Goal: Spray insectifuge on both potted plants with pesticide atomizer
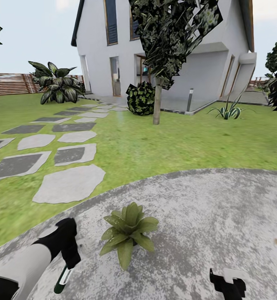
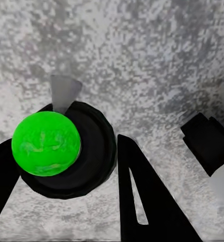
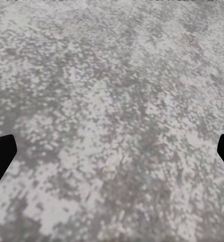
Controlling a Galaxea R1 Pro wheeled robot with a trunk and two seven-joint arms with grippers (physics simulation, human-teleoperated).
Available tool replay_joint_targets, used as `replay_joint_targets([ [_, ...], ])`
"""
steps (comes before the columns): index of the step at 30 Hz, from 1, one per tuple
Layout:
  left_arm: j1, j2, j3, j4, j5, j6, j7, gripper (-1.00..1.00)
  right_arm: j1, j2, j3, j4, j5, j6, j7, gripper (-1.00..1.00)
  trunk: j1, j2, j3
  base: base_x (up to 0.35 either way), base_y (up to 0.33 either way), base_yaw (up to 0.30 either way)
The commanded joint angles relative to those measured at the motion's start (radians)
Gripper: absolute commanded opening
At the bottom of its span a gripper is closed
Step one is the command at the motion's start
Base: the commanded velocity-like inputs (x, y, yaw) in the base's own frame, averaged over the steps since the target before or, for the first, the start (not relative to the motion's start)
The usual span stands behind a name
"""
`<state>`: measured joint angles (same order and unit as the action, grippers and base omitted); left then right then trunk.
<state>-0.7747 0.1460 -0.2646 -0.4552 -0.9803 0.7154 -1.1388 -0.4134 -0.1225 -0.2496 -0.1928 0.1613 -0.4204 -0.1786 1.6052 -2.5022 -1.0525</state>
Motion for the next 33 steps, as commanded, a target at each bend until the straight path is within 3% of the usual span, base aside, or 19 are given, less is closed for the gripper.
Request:
replay_joint_targets([
  [1,0.000,0.001,0.000,-0.003,-0.012,0.007,-0.005,-1.00,-0.001,0.001,-0.005,0.001,0.011,-0.002,-0.004,1.00,0.000,0.000,-0.001,0.000,0.000,0.155],
  [6,0.001,0.003,0.009,-0.010,-0.028,0.014,-0.004,-1.00,-0.001,0.000,-0.005,0.001,0.011,-0.003,-0.004,1.00,0.000,0.000,-0.003,0.000,0.000,0.234],
  [9,0.001,-0.006,0.009,-0.019,-0.026,0.077,0.001,-1.00,-0.001,0.000,-0.005,0.001,0.011,-0.002,-0.004,1.00,0.000,0.000,-0.004,0.000,0.000,0.172],
  [13,0.001,-0.011,0.010,-0.034,-0.022,0.110,0.000,-1.00,-0.001,-0.002,-0.005,0.001,0.011,-0.003,-0.005,1.00,0.000,0.000,-0.004,0.000,0.000,0.033],
  [19,0.000,-0.010,0.016,-0.115,-0.016,0.116,-0.008,-1.00,-0.001,-0.003,-0.006,0.001,0.011,-0.003,-0.006,1.00,0.000,0.000,-0.005,0.000,-0.130,0.002],
  [25,0.000,-0.009,0.014,-0.123,-0.015,0.117,-0.010,-1.00,-0.001,-0.003,-0.006,0.001,0.011,-0.003,-0.007,1.00,0.000,0.000,-0.005,-0.006,-0.265,0.037],
  [33,-0.008,-0.010,0.011,-0.123,-0.015,0.120,-0.011,-1.00,-0.001,-0.003,-0.005,0.001,0.011,-0.003,-0.007,1.00,0.000,0.000,-0.005,0.031,-0.253,0.255],
])
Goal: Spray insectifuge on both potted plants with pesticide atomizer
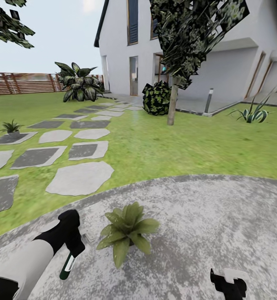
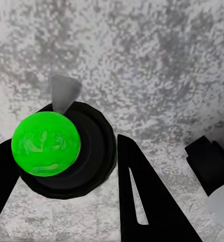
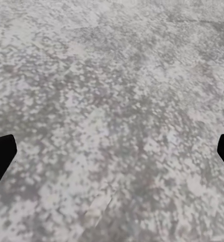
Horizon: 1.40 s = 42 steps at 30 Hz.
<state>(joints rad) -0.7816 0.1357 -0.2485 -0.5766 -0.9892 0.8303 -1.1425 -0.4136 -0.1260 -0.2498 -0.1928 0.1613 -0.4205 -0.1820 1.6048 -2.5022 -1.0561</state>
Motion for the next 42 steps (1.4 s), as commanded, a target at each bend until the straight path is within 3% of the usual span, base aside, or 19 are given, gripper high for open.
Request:
replay_joint_targets([
  [1,-0.002,0.001,-0.005,-0.002,-0.006,0.005,-0.007,-1.00,-0.001,0.000,-0.005,0.001,0.011,-0.003,-0.004,1.00,0.000,0.000,-0.001,0.254,-0.118,0.277],
  [4,-0.008,-0.004,-0.005,-0.002,-0.006,0.011,-0.008,-1.00,-0.001,0.000,-0.005,0.001,0.011,-0.002,-0.004,1.00,0.000,0.000,-0.001,0.137,-0.032,0.277],
  [7,-0.041,-0.015,-0.007,-0.002,-0.003,0.060,-0.022,-1.00,-0.001,0.000,-0.005,0.001,0.011,-0.003,-0.004,1.00,0.000,0.000,-0.001,0.021,-0.005,0.277],
  [8,-0.047,-0.016,-0.008,-0.002,-0.004,0.064,-0.040,-1.00,-0.001,0.000,-0.005,0.001,0.011,-0.003,-0.004,1.00,0.000,0.000,-0.001,0.006,-0.001,0.277],
  [10,-0.056,-0.018,-0.016,-0.002,-0.017,0.064,-0.137,-1.00,-0.001,0.000,-0.005,0.001,0.011,-0.002,-0.004,1.00,0.000,0.000,-0.001,0.002,-0.001,0.260],
  [12,-0.059,-0.018,-0.020,-0.003,-0.050,0.063,-0.213,-1.00,-0.001,0.000,-0.005,0.001,0.011,-0.002,-0.003,1.00,0.000,0.000,-0.001,0.001,0.000,0.100],
  [14,-0.060,-0.018,-0.021,-0.003,-0.081,0.062,-0.232,-1.00,-0.001,-0.001,-0.005,0.002,0.011,-0.002,-0.002,1.00,0.000,0.000,-0.001,0.000,0.000,0.036],
  [15,-0.056,-0.018,-0.021,-0.003,-0.116,0.061,-0.241,-1.00,-0.001,-0.001,-0.005,0.002,0.011,-0.002,-0.001,1.00,0.000,0.000,-0.001,0.000,0.000,0.009],
  [19,-0.056,-0.019,-0.020,-0.004,-0.137,0.061,-0.247,-1.00,-0.001,-0.003,-0.005,0.003,0.012,-0.001,-0.001,1.00,0.000,0.000,-0.001,0.065,-0.061,0.002],
  [35,-0.049,-0.022,-0.020,-0.003,-0.139,0.062,-0.247,-1.00,-0.001,-0.003,-0.005,0.003,0.011,-0.002,-0.002,1.00,0.000,0.000,-0.001,0.054,-0.253,0.002],
  [42,-0.051,-0.021,-0.021,-0.003,-0.141,0.062,-0.247,-1.00,-0.001,-0.001,-0.005,0.002,0.011,-0.002,-0.002,1.00,0.000,0.000,-0.001,0.015,-0.273,0.206],
])
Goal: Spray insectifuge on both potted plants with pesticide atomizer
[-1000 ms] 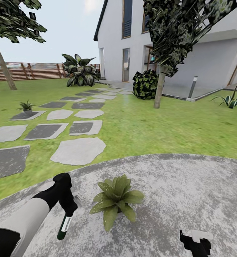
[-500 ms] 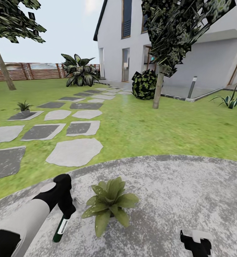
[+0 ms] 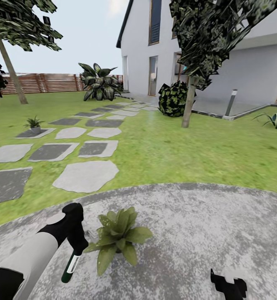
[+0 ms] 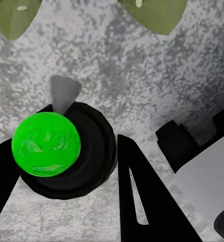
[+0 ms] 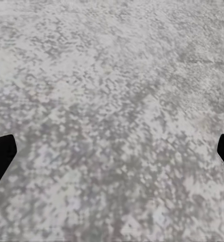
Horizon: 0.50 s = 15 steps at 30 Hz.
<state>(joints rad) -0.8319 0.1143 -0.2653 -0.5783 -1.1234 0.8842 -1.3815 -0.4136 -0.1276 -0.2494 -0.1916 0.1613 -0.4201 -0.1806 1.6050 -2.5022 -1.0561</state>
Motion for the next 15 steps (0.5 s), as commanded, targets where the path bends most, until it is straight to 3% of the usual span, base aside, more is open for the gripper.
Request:
replay_joint_targets([
  [1,-0.001,0.001,-0.005,-0.001,-0.008,0.009,-0.008,-1.00,-0.001,0.000,-0.005,0.001,0.011,-0.002,-0.004,1.00,0.000,0.000,-0.001,0.107,-0.272,0.101],
  [8,-0.003,0.000,-0.008,0.000,-0.008,0.009,-0.008,-1.00,-0.001,0.000,-0.005,0.001,0.011,-0.002,-0.004,1.00,0.000,0.000,-0.001,0.181,-0.218,0.031],
  [12,0.004,0.006,-0.063,0.004,-0.039,0.010,-0.012,-1.00,-0.001,0.000,-0.005,0.001,0.011,-0.002,-0.005,1.00,0.000,0.000,-0.001,0.050,-0.029,0.223],
  [15,0.005,0.017,-0.090,0.006,-0.058,0.009,-0.065,-1.00,-0.001,0.000,-0.005,0.001,0.011,-0.003,-0.005,1.00,0.000,0.000,-0.001,0.005,-0.003,0.271],
])
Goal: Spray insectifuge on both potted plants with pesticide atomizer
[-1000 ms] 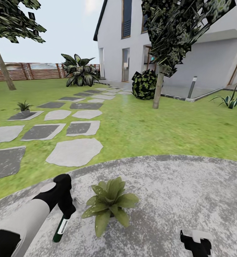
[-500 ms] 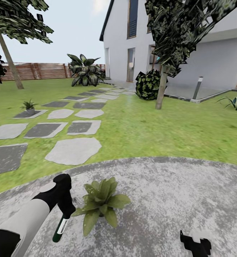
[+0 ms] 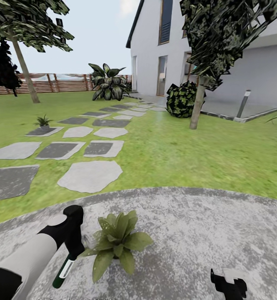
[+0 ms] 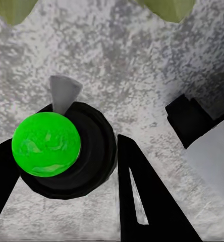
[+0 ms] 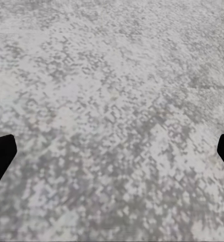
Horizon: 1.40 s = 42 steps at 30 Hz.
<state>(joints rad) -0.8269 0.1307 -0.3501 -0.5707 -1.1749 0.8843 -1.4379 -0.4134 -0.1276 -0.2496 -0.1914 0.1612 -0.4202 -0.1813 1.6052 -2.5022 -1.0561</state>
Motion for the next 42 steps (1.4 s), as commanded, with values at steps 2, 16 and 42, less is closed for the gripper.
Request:
replay_joint_targets([
  [2,0.001,0.002,-0.008,-0.002,-0.011,0.007,-0.032,-1.00,-0.001,0.000,-0.005,0.001,0.011,-0.002,-0.004,1.00,0.000,0.000,-0.001,0.001,-0.001,0.276],
  [16,0.000,-0.010,-0.008,-0.007,-0.012,0.013,-0.045,-1.00,-0.001,0.000,-0.005,0.001,0.011,-0.002,-0.003,1.00,0.000,0.000,-0.001,-0.001,-0.140,0.102],
  [42,0.006,0.009,0.000,-0.006,-0.014,0.030,0.033,-1.00,-0.001,0.002,-0.005,0.001,0.012,-0.002,-0.003,1.00,0.000,0.000,-0.001,0.044,-0.121,0.251],
])
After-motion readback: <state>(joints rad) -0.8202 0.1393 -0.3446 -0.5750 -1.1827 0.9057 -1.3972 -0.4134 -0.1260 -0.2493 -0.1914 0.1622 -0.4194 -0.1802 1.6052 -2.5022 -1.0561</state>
